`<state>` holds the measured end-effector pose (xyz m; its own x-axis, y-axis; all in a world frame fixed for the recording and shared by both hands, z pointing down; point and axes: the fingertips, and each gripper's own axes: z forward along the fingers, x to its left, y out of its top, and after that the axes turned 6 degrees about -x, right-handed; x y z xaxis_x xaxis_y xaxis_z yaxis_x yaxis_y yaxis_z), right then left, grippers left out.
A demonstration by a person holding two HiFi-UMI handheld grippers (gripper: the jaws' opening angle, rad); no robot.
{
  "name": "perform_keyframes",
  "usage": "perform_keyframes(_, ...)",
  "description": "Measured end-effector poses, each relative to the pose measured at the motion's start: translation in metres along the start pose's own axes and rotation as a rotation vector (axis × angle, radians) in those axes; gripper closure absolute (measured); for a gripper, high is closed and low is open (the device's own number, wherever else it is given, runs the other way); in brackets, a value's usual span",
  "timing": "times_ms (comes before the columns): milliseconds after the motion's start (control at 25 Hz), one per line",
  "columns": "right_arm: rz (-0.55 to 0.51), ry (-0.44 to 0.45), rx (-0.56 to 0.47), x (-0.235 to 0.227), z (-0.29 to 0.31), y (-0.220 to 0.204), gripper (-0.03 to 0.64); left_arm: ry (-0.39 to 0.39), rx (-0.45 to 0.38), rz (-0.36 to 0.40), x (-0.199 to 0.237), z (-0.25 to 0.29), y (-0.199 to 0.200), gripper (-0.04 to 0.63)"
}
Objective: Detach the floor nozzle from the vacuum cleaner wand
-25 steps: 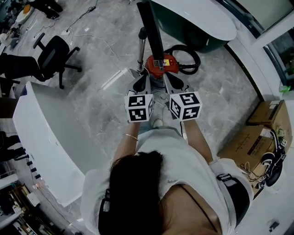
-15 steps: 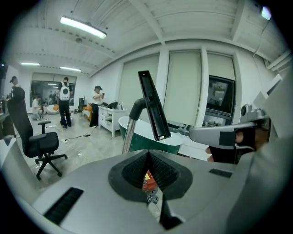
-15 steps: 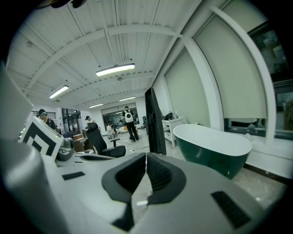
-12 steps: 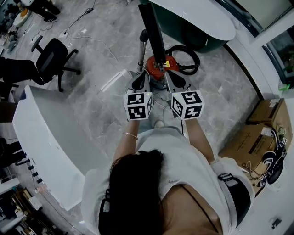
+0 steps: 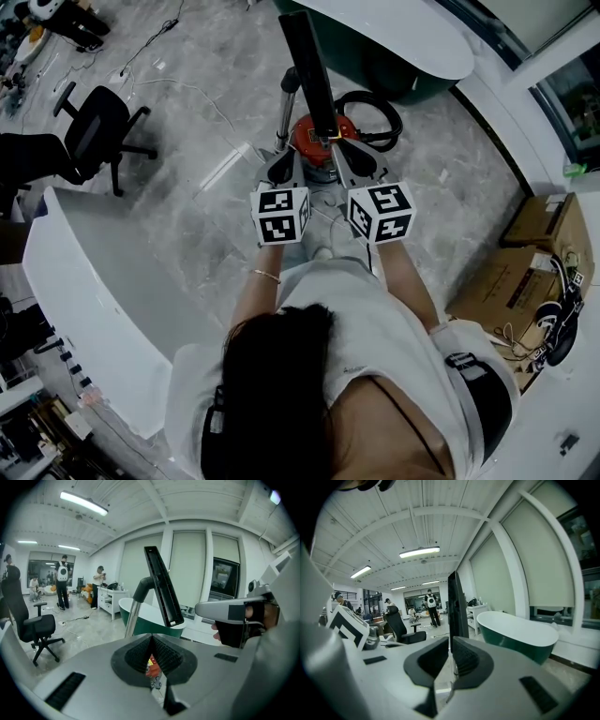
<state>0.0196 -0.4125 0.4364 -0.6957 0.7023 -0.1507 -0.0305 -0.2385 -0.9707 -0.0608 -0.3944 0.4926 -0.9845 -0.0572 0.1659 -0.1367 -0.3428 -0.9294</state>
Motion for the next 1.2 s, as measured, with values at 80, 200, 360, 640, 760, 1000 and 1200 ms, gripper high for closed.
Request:
perform_keyframes(80, 0.002, 0.001, -0.008, -0.002, 0.002, 0.003, 0.595, -0.005, 0.002, -0.002, 0.001, 0.003, 0.001, 0.592)
perform_keyframes(200, 0.031, 0.052, -0.006, 0.003, 0.008, 0.003, 0.457, -0.008, 0.007, -0.006, 0.005, 0.009, 0.000, 0.592)
perform_keyframes(360, 0.034, 0.058, -0.003, 0.002, 0.017, 0.002, 0.413, -0.014, 0.015, -0.009, 0.010, 0.015, -0.003, 0.592)
perform_keyframes(640, 0.042, 0.064, 0.001, -0.009, 0.041, 0.007, 0.349, -0.016, 0.027, -0.013, 0.024, 0.028, -0.002, 0.592)
perform_keyframes(760, 0.033, 0.066, 0.027, -0.015, 0.055, 0.005, 0.342, -0.017, 0.038, -0.016, 0.032, 0.035, -0.004, 0.592)
perform_keyframes(1000, 0.020, 0.107, 0.074, -0.021, 0.077, 0.005, 0.342, -0.001, 0.041, -0.019, 0.054, 0.048, 0.002, 0.592)
perform_keyframes(1200, 0.030, 0.160, 0.101, -0.014, 0.095, 0.005, 0.340, 0.000, 0.044, -0.023, 0.069, 0.059, 0.004, 0.592)
